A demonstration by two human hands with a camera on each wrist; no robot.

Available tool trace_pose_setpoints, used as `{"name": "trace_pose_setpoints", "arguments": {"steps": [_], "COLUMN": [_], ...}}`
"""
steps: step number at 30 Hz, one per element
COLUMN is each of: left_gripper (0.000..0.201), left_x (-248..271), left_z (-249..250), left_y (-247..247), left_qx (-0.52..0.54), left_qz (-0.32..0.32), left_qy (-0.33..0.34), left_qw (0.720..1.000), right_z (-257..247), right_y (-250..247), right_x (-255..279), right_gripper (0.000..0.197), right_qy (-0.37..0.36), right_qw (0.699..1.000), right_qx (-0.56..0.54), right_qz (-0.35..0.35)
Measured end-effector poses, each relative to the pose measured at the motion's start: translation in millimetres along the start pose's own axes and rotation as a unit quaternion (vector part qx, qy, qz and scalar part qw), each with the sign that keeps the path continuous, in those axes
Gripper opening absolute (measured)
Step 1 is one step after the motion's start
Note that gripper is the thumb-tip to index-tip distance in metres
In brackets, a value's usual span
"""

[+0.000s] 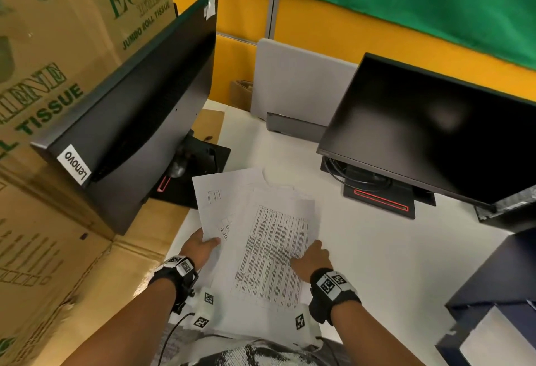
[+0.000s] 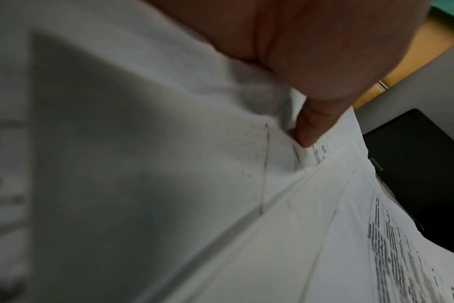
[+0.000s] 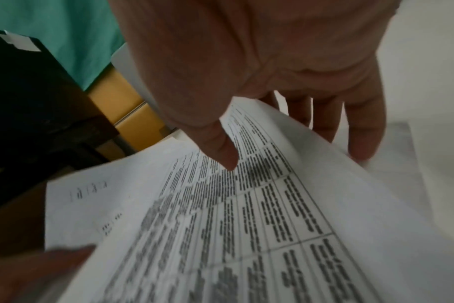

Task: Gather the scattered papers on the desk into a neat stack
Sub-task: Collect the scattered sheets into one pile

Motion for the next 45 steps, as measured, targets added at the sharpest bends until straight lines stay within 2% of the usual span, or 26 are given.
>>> {"name": "trace_pose_setpoints", "arguments": {"steps": [5, 8, 13, 16, 20, 22, 24, 27, 29, 31, 34, 37, 39, 42, 45], "left_gripper": [0.058, 0.041, 0.040, 0.033, 0.029, 0.028, 0.038, 0.057, 0.055, 0.050, 0.060, 0.082, 0.092, 0.074, 0.052], "left_x": [0, 3, 12, 3, -12, -4, 2, 8, 10, 9, 9, 13, 17, 25, 34], "left_z": [0, 0, 0, -4, -11, -4, -1, 6, 10, 9, 5, 2, 3, 10, 26], "left_y": [-1, -4, -4, -7, -8, -7, -4, -1, -1, 0, 1, 0, -2, -4, -12], "left_qx": [0.007, 0.007, 0.008, 0.014, 0.018, 0.025, 0.017, 0.005, 0.024, 0.057, 0.076, 0.082, 0.055, 0.012, 0.059], "left_qz": [-0.022, -0.013, 0.000, -0.033, -0.063, -0.039, -0.001, 0.044, 0.043, 0.032, 0.001, -0.049, -0.068, -0.056, -0.040], "left_qy": [0.007, 0.012, 0.005, -0.005, -0.013, -0.010, -0.013, -0.030, -0.027, -0.010, 0.006, -0.001, 0.013, 0.053, 0.065], "left_qw": [1.000, 1.000, 1.000, 0.999, 0.998, 0.999, 1.000, 0.999, 0.998, 0.998, 0.997, 0.995, 0.996, 0.997, 0.995], "right_z": [-7, -5, 15, 25, 22, 20, 18, 21, 24, 25, 25, 19, 17, 24, 36], "right_y": [9, 6, -17, -27, -29, -28, -26, -18, -15, -15, -9, 5, 6, 1, -10], "right_x": [0, -2, -18, -30, -26, -22, -18, -13, -13, -14, -15, -12, -10, -13, -18], "right_gripper": [0.080, 0.070, 0.052, 0.044, 0.042, 0.050, 0.053, 0.043, 0.040, 0.042, 0.054, 0.090, 0.104, 0.097, 0.091], "right_qy": [-0.004, 0.010, 0.076, 0.033, -0.042, -0.060, -0.072, -0.088, -0.095, -0.096, -0.077, -0.084, -0.071, -0.087, -0.034], "right_qw": [0.996, 0.992, 0.985, 0.985, 0.989, 0.991, 0.990, 0.988, 0.987, 0.986, 0.991, 0.985, 0.977, 0.966, 0.957], "right_qx": [-0.082, -0.127, -0.137, -0.133, -0.136, -0.123, -0.118, -0.126, -0.124, -0.122, -0.100, -0.039, -0.044, -0.112, -0.238], "right_qz": [-0.019, 0.011, 0.079, 0.109, 0.025, 0.015, 0.009, -0.020, -0.048, -0.063, -0.046, -0.147, -0.197, -0.217, -0.160]}}
Point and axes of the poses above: each hand's wrist, its own x-axis away from the middle knuckle, its own y-axis out of the palm, z = x × y, the point moved 1 cm from there along -x, towards the middle knuckle, and after that the axes turned 13 degrees about z, right-handed, at the moved point
